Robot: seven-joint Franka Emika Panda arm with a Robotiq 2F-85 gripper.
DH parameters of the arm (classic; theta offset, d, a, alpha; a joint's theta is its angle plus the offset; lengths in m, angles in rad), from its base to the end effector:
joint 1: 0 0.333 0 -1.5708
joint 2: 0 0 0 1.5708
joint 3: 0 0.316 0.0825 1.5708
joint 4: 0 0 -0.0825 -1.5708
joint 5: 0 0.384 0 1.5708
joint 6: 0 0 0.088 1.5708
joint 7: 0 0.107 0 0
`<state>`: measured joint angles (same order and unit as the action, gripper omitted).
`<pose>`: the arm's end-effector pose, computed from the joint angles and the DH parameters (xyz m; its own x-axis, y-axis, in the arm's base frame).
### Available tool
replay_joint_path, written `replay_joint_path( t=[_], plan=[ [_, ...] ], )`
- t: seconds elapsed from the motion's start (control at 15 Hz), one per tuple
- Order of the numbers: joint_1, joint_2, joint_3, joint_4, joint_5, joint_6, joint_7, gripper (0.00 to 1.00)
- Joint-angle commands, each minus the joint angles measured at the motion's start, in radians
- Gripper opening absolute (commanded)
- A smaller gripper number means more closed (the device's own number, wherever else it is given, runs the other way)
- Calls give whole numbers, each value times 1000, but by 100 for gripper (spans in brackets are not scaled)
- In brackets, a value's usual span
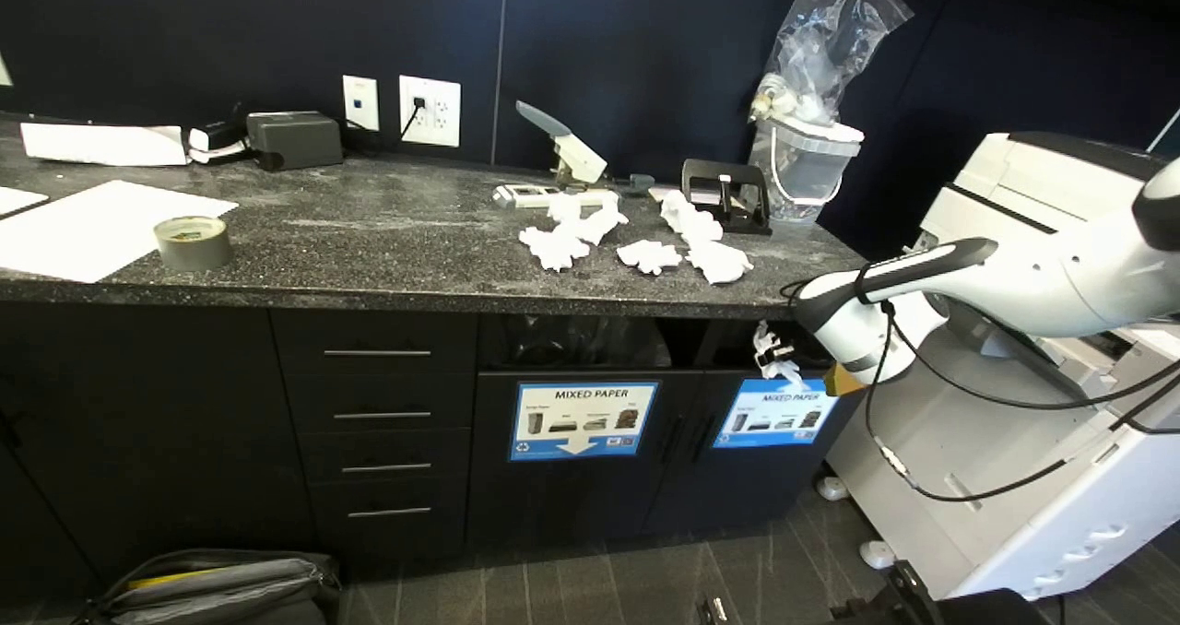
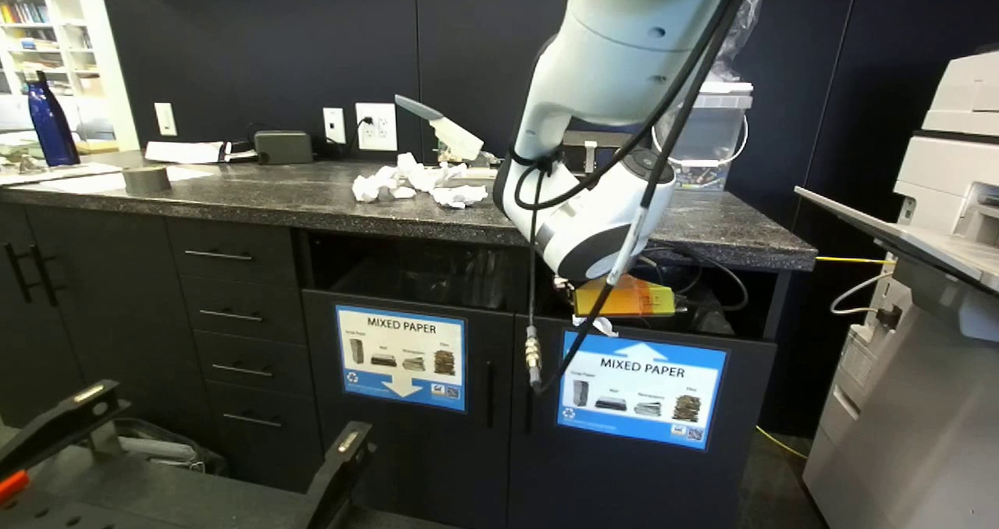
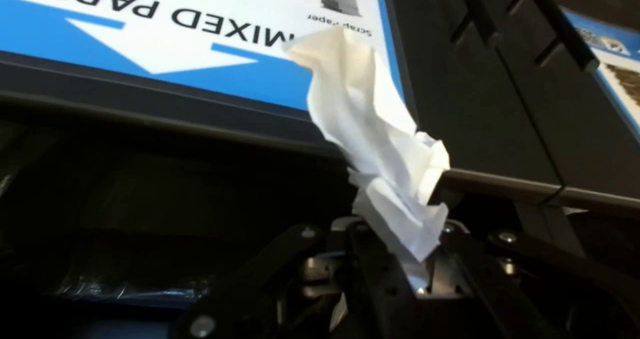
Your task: Put the tissues inside the rubbish bin.
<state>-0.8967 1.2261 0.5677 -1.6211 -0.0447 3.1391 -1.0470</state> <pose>0.6209 -0.2708 0.0293 0.7690 0.2573 0.5853 0.2972 -0.9544 0.0290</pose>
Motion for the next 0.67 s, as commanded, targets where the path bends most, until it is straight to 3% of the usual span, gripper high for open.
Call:
replay_joint_path(
  t=[0.0, 0.4, 0.47, 0.6],
  plan=[
    [-72, 176, 125, 160, -96, 27, -17, 14],
    [-55, 375, 231, 390, -121, 25, 17, 14],
    [-56, 276, 218, 282, 25, 64, -51, 14],
    [-36, 287, 228, 312, 77, 83, -62, 14]
  ],
)
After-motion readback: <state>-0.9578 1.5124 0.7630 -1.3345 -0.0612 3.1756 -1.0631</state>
